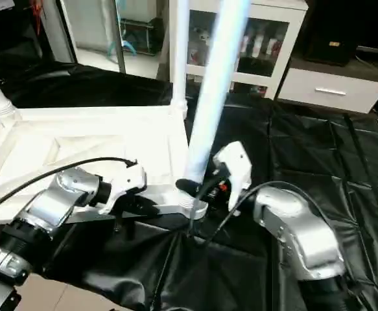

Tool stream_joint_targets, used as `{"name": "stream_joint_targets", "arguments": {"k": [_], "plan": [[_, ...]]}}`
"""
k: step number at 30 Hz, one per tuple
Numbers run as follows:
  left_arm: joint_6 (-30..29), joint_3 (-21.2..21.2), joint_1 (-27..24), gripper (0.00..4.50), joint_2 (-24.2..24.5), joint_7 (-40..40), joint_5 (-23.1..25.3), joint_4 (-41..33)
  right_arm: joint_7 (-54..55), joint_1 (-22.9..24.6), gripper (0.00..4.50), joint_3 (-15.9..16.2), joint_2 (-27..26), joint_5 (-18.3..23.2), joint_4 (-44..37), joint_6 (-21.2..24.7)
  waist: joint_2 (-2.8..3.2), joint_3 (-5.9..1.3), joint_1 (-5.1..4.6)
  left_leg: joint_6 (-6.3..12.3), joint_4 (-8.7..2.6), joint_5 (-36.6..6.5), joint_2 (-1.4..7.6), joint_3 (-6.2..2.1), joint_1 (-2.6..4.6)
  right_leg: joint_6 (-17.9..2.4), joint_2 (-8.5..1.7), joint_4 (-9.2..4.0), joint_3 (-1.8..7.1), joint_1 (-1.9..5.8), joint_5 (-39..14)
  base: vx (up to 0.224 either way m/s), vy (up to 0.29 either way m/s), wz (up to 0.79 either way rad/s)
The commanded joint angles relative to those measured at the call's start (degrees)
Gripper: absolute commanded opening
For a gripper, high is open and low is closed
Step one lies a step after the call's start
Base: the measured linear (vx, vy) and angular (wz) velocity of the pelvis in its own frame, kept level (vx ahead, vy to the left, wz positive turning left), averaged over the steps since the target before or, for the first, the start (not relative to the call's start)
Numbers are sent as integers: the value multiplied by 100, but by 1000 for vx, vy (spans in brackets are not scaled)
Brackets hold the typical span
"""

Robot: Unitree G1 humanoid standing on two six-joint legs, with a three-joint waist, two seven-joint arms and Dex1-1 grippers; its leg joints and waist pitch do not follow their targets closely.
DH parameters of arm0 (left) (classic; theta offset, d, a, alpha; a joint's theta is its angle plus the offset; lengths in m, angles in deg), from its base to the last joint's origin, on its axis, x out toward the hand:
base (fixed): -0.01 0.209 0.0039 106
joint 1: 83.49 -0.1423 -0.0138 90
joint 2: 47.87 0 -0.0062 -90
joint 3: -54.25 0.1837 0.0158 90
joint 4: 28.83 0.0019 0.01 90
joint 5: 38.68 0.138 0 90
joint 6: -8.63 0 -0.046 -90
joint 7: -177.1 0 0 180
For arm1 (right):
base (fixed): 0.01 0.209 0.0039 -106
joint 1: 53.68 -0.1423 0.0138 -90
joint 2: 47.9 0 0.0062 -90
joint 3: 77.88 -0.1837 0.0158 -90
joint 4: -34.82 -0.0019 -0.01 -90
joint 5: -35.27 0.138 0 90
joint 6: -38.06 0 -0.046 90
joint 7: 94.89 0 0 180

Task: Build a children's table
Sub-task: Insert table leg to table base

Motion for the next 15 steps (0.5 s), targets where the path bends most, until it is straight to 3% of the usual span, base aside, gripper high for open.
{"name": "stream_joint_targets", "arguments": {"k": [1,5,15], "plan": [[-206,1,-202,0,-109,-43,-152,-180,53,-143,188,105,124,-189,116,46,-104,-279,-18,121,-529,-843,300,-105,-57,-838,-480,-463,305,266,-2229,0,0,0],[-246,73,-283,0,2,33,-101,-381,80,-346,188,93,60,-213,370,-10,-88,-285,-58,185,-518,-686,292,-90,-73,-986,-468,-433,306,281,-1816,0,0,0],[-347,135,-246,0,64,47,-62,-512,-455,-578,188,317,65,-16,778,325,-130,-283,-68,184,-523,-705,298,-81,-61,-1030,-467,-436,309,288,-1779,0,0,0]]}}
